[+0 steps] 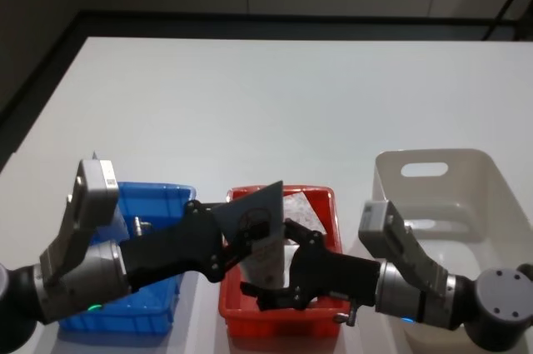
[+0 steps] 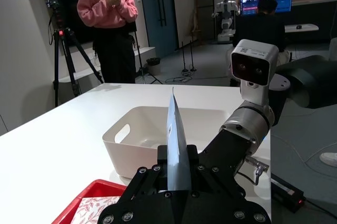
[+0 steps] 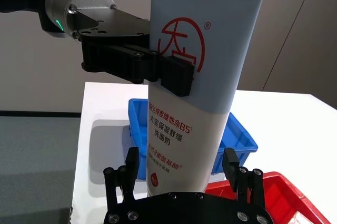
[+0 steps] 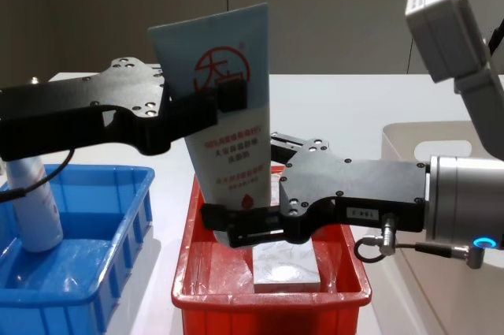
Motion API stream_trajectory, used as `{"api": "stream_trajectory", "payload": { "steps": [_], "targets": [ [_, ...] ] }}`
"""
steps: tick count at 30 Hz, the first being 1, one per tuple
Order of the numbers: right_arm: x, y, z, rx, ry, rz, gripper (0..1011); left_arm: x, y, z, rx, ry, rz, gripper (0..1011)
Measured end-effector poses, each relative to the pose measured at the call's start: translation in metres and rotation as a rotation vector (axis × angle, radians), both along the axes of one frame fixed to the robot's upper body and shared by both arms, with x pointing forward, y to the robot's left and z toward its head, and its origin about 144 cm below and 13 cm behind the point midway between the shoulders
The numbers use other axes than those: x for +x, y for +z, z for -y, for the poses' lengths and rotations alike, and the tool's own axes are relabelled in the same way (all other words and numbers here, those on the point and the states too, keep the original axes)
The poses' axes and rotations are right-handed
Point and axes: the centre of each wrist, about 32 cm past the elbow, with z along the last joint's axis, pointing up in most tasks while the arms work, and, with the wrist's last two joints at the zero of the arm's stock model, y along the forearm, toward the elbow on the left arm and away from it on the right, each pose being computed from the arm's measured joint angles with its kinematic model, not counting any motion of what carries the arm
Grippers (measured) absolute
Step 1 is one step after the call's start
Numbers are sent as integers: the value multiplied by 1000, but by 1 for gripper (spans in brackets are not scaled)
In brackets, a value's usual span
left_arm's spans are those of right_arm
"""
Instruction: Bimanual collaborative sorting of washing and personal care products
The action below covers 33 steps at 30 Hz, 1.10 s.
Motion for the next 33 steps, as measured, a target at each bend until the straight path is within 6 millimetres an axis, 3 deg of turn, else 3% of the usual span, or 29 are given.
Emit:
{"api": "stream_trajectory", "payload": {
  "steps": [14,33],
  "targets": [
    [9,-2,-12,-2,7,1,1001,0,0,0,0,0,0,205],
    [8,-2,-11,0,5,0,969,0,0,0,0,0,0,204]
  ]
}}
